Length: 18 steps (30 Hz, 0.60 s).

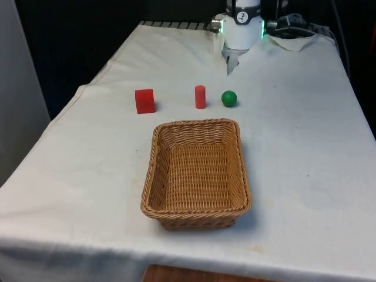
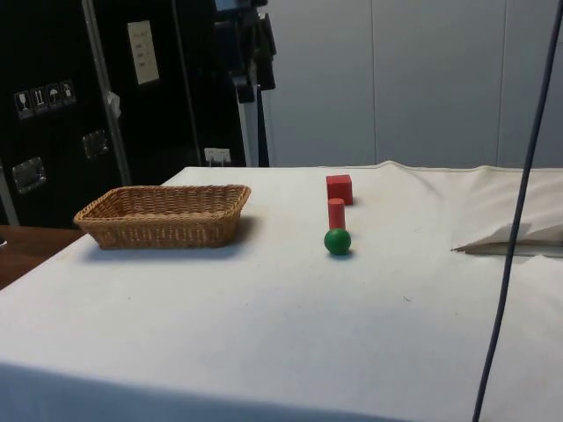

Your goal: Pick up the object to the left of the cylinder and place it into the basket.

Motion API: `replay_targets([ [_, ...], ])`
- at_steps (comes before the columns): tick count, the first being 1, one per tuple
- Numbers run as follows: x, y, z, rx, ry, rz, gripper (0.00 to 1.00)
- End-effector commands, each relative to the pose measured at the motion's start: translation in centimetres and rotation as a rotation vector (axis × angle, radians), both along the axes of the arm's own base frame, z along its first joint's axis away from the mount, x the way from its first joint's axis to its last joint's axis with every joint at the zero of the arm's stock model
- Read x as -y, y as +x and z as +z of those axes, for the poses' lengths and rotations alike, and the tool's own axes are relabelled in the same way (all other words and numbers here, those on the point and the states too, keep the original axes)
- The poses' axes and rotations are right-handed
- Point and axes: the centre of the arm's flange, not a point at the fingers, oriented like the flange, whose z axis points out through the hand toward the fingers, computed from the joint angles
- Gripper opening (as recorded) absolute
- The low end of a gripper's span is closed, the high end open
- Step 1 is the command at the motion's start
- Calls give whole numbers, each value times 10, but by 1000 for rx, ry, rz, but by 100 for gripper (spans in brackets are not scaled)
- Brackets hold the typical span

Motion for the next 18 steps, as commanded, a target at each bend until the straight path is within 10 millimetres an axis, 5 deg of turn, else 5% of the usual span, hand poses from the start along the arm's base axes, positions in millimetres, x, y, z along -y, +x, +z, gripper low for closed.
replay_targets([
  [1, 0, -7, -2, 18, -11, -1, 100],
  [18, 1, -48, -30, 56, -30, 13, 100],
])
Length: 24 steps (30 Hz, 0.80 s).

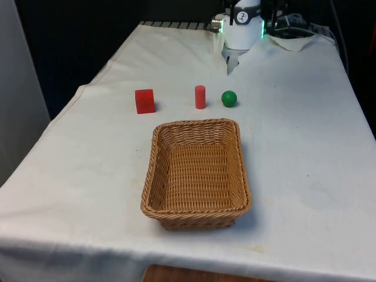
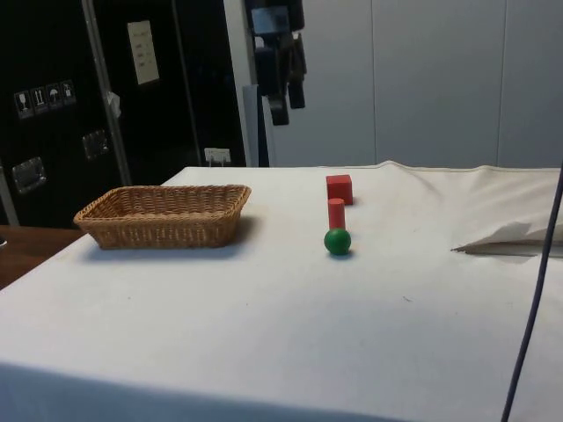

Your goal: Pick up the object to the left of the cylinder and place it into the basket.

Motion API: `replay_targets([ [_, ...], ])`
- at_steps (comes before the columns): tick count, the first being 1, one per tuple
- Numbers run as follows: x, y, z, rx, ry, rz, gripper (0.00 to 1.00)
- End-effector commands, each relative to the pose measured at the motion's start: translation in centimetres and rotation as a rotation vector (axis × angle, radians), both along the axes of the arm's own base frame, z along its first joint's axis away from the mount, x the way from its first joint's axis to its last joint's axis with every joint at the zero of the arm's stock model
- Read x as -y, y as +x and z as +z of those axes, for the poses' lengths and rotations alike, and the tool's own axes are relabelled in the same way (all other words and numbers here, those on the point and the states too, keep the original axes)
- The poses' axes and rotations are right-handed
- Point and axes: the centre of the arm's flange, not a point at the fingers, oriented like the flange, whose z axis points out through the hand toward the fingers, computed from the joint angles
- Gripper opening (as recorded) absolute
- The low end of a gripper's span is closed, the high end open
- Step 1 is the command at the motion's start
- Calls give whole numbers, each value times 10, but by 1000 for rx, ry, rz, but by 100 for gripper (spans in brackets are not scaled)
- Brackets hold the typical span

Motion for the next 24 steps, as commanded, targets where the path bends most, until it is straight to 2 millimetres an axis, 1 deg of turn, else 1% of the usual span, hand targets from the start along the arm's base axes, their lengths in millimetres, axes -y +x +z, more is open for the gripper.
replay_targets([
  [1, 0, -4, -1, 19, -8, -1, 100],
  [4, 0, -14, -9, 29, -8, 4, 100],
  [5, 0, -13, -10, 14, 0, 5, 100],
  [6, 0, -16, -11, 32, -8, 4, 100],
  [12, 0, -28, -27, 47, -5, 9, 100],
  [13, 0, -32, -32, 53, -3, 11, 100],
  [14, -1, -33, -35, 55, -2, 13, 100],
  [15, -1, -31, -34, 37, 5, 14, 100],
  [21, -1, -45, -57, 68, 4, 22, 100],
  [22, -2, -44, -54, 54, 13, 25, 100],
  [24, -1, -48, -62, 71, 4, 27, 100],
])
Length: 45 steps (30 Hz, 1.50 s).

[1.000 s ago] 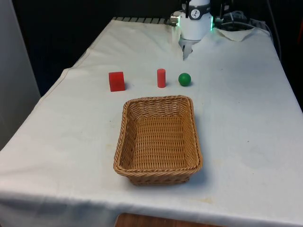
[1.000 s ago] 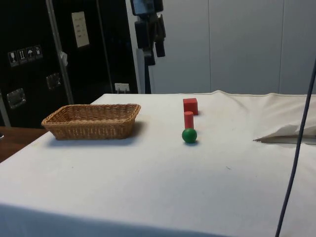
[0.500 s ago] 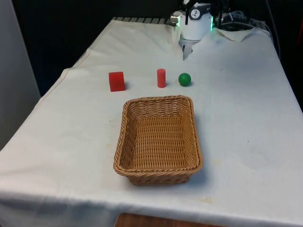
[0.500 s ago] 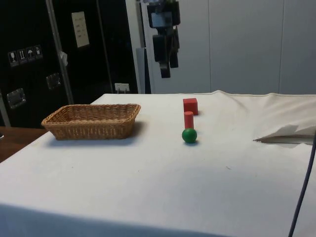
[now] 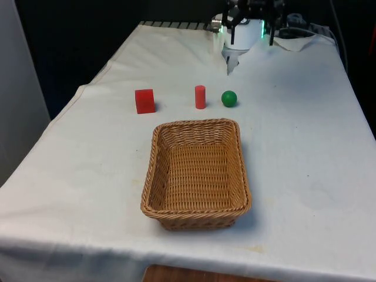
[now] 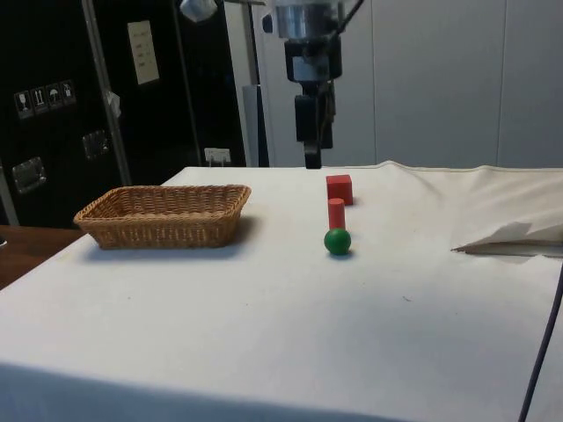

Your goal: Pick up the object to the left of the cylinder and place it into the basket.

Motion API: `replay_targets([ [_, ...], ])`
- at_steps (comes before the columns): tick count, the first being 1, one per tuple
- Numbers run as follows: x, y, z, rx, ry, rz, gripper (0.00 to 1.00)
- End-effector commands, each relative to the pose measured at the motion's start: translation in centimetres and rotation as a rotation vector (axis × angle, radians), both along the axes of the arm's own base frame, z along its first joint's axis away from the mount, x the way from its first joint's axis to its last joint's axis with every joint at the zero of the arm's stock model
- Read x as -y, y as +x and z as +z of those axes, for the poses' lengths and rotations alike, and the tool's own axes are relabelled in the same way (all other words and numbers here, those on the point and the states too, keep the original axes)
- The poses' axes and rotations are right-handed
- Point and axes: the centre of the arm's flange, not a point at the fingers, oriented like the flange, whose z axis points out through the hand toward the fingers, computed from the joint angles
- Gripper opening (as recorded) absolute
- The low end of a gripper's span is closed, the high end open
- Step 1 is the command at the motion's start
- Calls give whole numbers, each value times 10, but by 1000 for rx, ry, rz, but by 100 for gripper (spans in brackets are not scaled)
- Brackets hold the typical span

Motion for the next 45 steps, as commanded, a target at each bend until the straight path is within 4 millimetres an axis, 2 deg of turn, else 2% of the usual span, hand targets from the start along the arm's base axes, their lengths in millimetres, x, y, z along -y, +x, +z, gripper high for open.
replay_targets([
  [1, 1, -2, -4, 16, -8, 0, 100],
  [9, 2, -11, -25, 24, -8, 13, 100],
  [25, 6, -15, -70, 33, -25, 29, 100],
  [33, 14, -18, -97, 52, -40, 35, 100],
  [35, 12, -17, -96, 42, -45, 34, 100],
  [41, 21, -20, -117, 58, -56, 35, 100],
  [45, 23, -21, -124, 61, -62, 34, 100],
])
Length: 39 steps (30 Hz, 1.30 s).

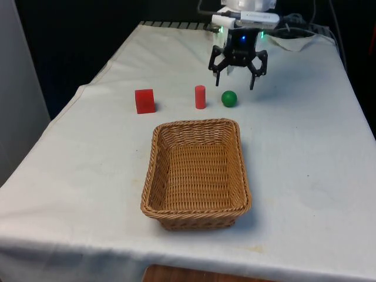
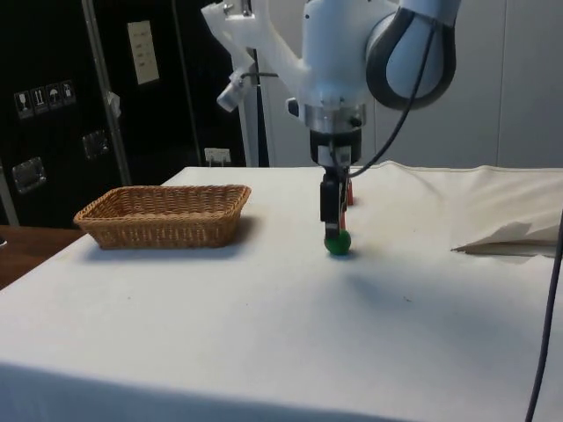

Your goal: Pick up the object to the left of the cylinder and place it into the basket.

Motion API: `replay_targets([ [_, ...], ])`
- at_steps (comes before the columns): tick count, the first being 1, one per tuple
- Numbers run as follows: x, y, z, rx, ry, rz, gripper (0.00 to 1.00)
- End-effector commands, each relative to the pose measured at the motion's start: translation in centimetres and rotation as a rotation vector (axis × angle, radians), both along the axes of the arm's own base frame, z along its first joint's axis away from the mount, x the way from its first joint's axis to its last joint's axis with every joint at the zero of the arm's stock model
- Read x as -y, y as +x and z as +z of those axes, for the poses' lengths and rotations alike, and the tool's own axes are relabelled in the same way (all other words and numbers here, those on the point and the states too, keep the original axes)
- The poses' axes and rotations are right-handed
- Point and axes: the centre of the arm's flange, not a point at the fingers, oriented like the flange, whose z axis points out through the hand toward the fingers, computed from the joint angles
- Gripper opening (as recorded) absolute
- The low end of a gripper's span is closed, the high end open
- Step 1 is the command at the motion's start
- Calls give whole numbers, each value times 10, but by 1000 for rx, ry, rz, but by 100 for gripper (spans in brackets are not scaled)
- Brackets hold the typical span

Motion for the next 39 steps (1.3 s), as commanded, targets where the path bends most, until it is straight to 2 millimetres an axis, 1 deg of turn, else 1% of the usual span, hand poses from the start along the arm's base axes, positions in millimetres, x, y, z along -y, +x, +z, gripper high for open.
replay_targets([
  [1, 0, -3, -1, 8, 11, 1, 100],
  [3, 2, -4, -8, 9, 4, 1, 100],
  [5, 3, -1, -9, 3, -10, -1, 100],
  [6, 3, -5, -12, 11, 0, 0, 100],
  [9, 5, -5, -18, 11, -7, 0, 100],
  [13, 9, -5, -24, 14, -16, -3, 100],
  [14, 10, -2, -26, 9, -29, -5, 100],
  [15, 9, -5, -25, 14, -17, -3, 100],
  [21, 12, -5, -26, 14, -18, -7, 100],
  [22, 13, -2, -27, 8, -31, -9, 100],
  [23, 12, -6, -27, 13, -18, -7, 100],
  [30, 15, -8, -30, 8, -14, -15, 100],
  [31, 19, -4, -33, 0, -39, -19, 100],
  [32, 15, -9, -31, 7, -14, -16, 100],
  [39, 18, -2, -33, 11, -27, -20, 100],
])
